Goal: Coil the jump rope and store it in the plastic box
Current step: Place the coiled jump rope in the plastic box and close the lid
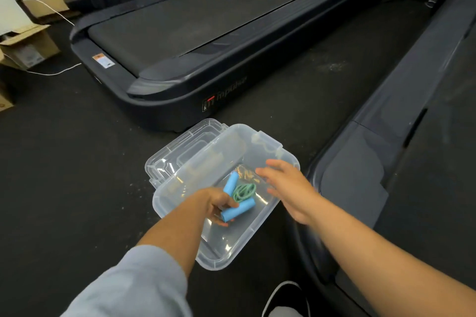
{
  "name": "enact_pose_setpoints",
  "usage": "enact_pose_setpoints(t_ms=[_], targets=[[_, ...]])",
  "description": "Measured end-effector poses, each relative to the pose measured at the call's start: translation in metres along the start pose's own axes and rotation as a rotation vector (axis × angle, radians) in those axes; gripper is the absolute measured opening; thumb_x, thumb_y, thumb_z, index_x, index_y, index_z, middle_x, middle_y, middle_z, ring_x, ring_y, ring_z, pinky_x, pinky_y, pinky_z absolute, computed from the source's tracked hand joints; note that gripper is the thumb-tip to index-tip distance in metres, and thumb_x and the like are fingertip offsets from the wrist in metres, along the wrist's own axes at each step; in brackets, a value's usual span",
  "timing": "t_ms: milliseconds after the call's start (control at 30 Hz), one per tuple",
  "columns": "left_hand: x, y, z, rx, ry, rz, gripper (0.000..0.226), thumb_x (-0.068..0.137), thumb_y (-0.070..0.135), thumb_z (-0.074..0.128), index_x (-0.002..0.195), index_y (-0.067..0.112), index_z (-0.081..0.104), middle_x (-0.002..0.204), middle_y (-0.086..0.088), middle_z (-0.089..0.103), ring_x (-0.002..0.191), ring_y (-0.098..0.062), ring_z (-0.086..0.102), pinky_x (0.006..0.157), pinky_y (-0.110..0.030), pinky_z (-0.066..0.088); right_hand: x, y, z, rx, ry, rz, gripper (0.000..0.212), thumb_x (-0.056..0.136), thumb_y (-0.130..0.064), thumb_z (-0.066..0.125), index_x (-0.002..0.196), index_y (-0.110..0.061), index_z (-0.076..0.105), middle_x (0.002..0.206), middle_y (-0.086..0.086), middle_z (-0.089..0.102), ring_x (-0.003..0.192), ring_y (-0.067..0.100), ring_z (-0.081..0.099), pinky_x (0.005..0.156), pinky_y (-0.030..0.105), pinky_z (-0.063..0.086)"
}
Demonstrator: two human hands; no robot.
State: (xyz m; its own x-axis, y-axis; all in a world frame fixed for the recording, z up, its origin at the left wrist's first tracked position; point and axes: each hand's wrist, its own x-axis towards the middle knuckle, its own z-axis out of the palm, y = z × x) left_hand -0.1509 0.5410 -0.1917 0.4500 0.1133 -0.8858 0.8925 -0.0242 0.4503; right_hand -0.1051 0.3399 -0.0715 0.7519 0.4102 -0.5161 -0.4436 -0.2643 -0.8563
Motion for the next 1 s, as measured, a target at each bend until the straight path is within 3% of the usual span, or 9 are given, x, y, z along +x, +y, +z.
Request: enact_pose_setpoints(t_ms=[100,233,400,500,700,800,867,933,1000], targets=[[0.014,-0.004,0.01,0.066,0.015,-0.081,0.037,0.095,0.007,0.07,0.126,0.0,0.051,0.126,-0.018,0.064,0.094,-0.03,0.068,0.087,-0.055,0.058,-0.01,0.002,-0.019,-0.014,-0.043,0.009,0.045,0.093,-0.028,0.074,0.134,-0.023,0.056,0.132,0.0,0.061,0.123,0.015,0.059,0.11,0.04,0.049],[0.027,-0.007,0.011,0.093,0.018,-0.094,0.059,0.086,0.01,0.082,0.136,-0.001,0.054,0.134,-0.021,0.063,0.118,-0.039,0.066,0.094,-0.059,0.057,-0.011,0.012,-0.012,-0.128,-0.069,-0.01,0.045,0.089,-0.033,0.075,0.131,-0.024,0.061,0.126,-0.005,0.065,0.117,0.012,0.063,0.108,0.041,0.051],[0.013,0.005,0.0,0.365,0.106,-0.042,0.073,0.077,0.026,0.091,0.129,-0.004,0.05,0.108,-0.021,0.067,0.101,-0.041,0.069,0.091,-0.056,0.059,-0.008,0.022,-0.001,-0.198,-0.011,-0.016,0.04,0.088,-0.035,0.075,0.126,-0.025,0.066,0.116,-0.007,0.069,0.108,0.01,0.067,0.105,0.041,0.054],[0.004,0.011,-0.011,0.626,0.18,-0.033,0.102,0.068,0.039,0.096,0.142,-0.003,0.04,0.125,-0.023,0.063,0.104,-0.042,0.07,0.089,-0.052,0.061,-0.009,0.024,0.001,-0.248,0.011,-0.025,0.036,0.091,-0.033,0.073,0.125,-0.025,0.065,0.116,-0.007,0.069,0.105,0.011,0.068,0.102,0.041,0.055],[-0.067,0.033,-0.036,0.938,0.296,0.243,0.084,0.082,0.055,0.08,0.143,0.005,0.052,0.129,-0.011,0.064,0.114,-0.03,0.066,0.094,-0.036,0.052,-0.011,0.025,0.004,-0.309,0.045,-0.058,0.033,0.094,-0.032,0.07,0.126,-0.024,0.065,0.119,-0.006,0.068,0.109,0.014,0.067,0.095,0.033,0.054],[-0.108,0.029,-0.082,0.391,0.291,0.499,0.045,0.088,0.037,0.08,0.123,0.011,0.069,0.115,-0.012,0.075,0.091,-0.027,0.074,0.082,-0.041,0.062,-0.011,0.03,0.007,-0.368,0.065,-0.111,0.03,0.095,-0.029,0.07,0.124,-0.023,0.067,0.116,-0.009,0.067,0.108,0.008,0.065,0.082,0.018,0.048],[-0.12,0.011,-0.119,-0.001,0.472,0.625,0.021,0.091,0.029,0.077,0.101,0.01,0.075,0.095,-0.015,0.075,0.069,-0.025,0.069,0.062,-0.036,0.06,-0.011,0.035,0.008,-0.41,0.079,-0.145,0.027,0.094,-0.026,0.07,0.121,-0.022,0.068,0.115,-0.011,0.068,0.107,0.003,0.063,0.078,0.012,0.044],[-0.107,-0.014,-0.15,-0.325,0.74,0.615,0.018,0.095,0.029,0.072,0.089,0.012,0.071,0.089,-0.016,0.069,0.057,-0.019,0.057,0.051,-0.028,0.048,-0.012,0.04,0.01,-0.448,0.084,-0.17,0.025,0.095,-0.025,0.07,0.119,-0.023,0.068,0.114,-0.012,0.068,0.105,-0.001,0.061,0.077,0.009,0.042],[-0.077,-0.044,-0.168,-0.538,0.873,0.463,0.015,0.097,0.023,0.067,0.089,0.011,0.066,0.09,-0.016,0.063,0.055,-0.016,0.049,0.049,-0.028,0.042,-0.012,0.043,0.011,-0.483,0.097,-0.197,0.023,0.094,-0.025,0.071,0.117,-0.024,0.069,0.112,-0.012,0.068,0.103,-0.002,0.061,0.076,0.007,0.041]])
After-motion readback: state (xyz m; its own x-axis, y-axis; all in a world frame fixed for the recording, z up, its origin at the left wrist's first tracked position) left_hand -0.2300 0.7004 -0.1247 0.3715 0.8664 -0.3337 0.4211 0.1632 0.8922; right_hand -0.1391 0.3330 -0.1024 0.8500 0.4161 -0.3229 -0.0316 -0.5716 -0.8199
